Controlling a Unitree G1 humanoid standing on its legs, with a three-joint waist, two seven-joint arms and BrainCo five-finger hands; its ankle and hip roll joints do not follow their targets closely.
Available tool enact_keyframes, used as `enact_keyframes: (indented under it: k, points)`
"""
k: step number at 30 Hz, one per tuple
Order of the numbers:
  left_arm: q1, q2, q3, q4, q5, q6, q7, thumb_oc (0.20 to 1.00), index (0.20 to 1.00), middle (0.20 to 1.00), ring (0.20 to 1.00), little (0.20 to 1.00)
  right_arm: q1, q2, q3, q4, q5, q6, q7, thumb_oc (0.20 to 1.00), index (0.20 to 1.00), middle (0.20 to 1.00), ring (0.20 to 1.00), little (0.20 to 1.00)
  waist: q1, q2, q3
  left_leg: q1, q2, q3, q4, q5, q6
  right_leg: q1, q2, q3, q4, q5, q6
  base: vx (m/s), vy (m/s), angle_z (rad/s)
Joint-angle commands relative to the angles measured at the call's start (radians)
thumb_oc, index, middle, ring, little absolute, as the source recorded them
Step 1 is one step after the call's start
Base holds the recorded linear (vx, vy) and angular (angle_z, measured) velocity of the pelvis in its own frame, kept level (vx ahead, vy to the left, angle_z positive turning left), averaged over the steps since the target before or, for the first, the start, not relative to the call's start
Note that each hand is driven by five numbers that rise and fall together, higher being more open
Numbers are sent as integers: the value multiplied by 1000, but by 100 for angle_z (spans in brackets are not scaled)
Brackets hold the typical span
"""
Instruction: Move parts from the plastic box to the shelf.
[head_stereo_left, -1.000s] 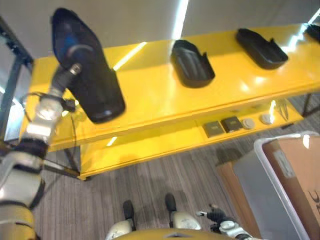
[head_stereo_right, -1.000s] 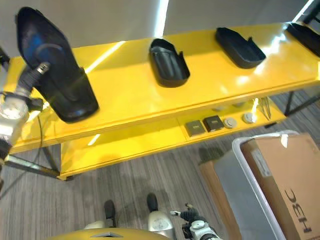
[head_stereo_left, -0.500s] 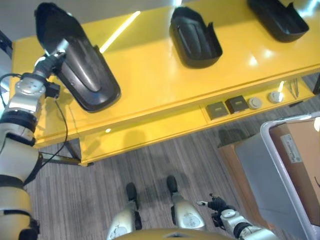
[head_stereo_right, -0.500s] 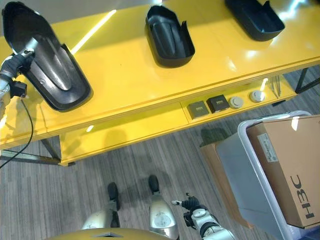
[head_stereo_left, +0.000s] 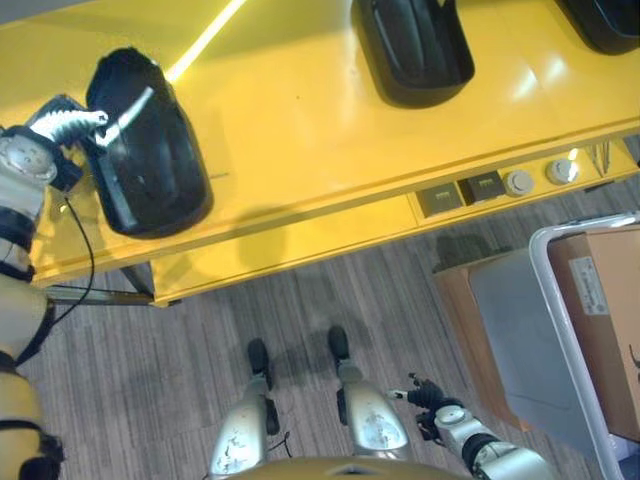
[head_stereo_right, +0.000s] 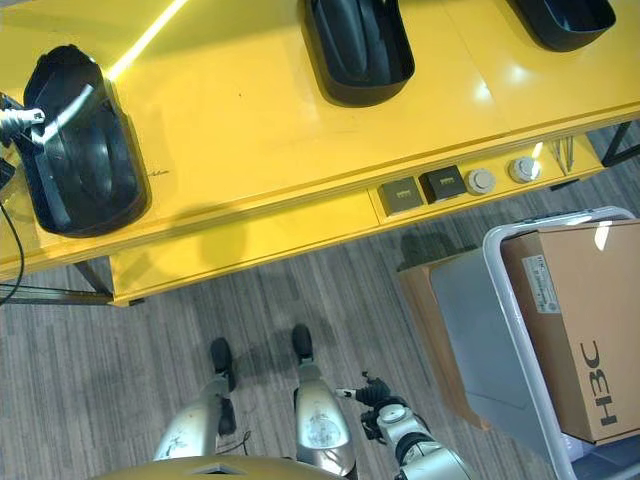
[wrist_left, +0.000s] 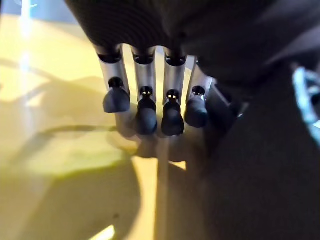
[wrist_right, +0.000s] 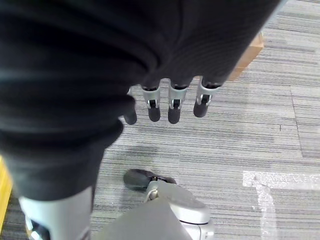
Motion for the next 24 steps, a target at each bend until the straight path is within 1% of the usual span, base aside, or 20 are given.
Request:
enact_keyframes:
  k: [1,2,5,11,12,13,17,18,20,22,24]
  points:
    - [-134,38,-62,39,98,-49,66,200,200,200,200,200,23,-11,34,14,46,-18,5,1000,1000,1000,1000,1000,15,3,-41,-9,69,-141,22,-37,-34,0,-97,9,15,-23,107,20,10,7]
    - [-152,37,-86,49,133,-49,90,200,200,200,200,200,23,-12,36,8,50,-24,6,1000,1000,1000,1000,1000,14,4,-36,-11,68,-139,23,-36,-34,-3,-97,9,18,-23,108,9,6,7]
    - [-155,30,-92,70,156,-45,95,200,200,200,200,200,32,-16,29,17,54,-22,4,1000,1000,1000,1000,1000,13,7,-33,-10,69,-141,24,-37,-34,-1,-99,6,18,-26,107,32,4,3]
    - [-144,10,-54,104,135,-36,104,200,200,200,200,200,31,-11,28,29,60,-18,6,1000,1000,1000,1000,1000,14,12,-35,-9,70,-141,24,-38,-34,-2,-98,11,18,-31,105,0,0,0]
    - [-143,10,-53,104,135,-36,104,253,253,253,253,253,31,-11,28,29,60,-18,6,1000,1000,1000,1000,1000,13,12,-35,-9,70,-141,24,-38,-34,-2,-98,11,19,-31,105,0,0,0]
    - [-136,-5,-13,110,97,-36,115,1000,1000,1000,1000,1000,27,-10,29,35,63,-16,5,1000,1000,1000,1000,1000,15,13,-35,-7,71,-142,24,-38,-34,0,-97,12,20,-34,104,0,0,0]
    - [-126,-22,26,104,50,-36,124,1000,1000,1000,1000,1000,26,-9,31,42,61,-15,4,1000,1000,1000,1000,1000,17,15,-41,1,71,-144,23,-41,-34,11,-96,10,20,-42,102,0,0,0]
    - [-124,-34,48,100,14,-34,128,1000,1000,1000,1000,1000,25,-9,27,49,65,-10,2,1000,1000,1000,1000,1000,18,16,-48,13,70,-145,21,-44,-35,23,-95,6,21,-50,100,30,-5,3]
    - [-129,-40,49,97,19,-34,135,1000,1000,1000,1000,1000,24,-8,26,49,68,-10,2,1000,1000,1000,1000,1000,19,16,-51,18,70,-146,20,-45,-35,29,-95,6,21,-53,100,17,-8,1]
    - [-167,-46,26,92,49,-32,152,1000,1000,1000,1000,1000,35,-7,17,57,89,-4,17,1000,1000,1000,1000,1000,22,19,-74,42,72,-150,18,-53,-37,58,-95,-2,21,-65,100,50,-15,3]
    - [-173,-49,20,91,60,-31,160,1000,1000,1000,1000,1000,40,-6,9,59,95,-6,19,1000,1000,1000,1000,1000,23,18,-79,49,72,-149,18,-56,-37,67,-96,-5,20,-67,100,34,-10,5]
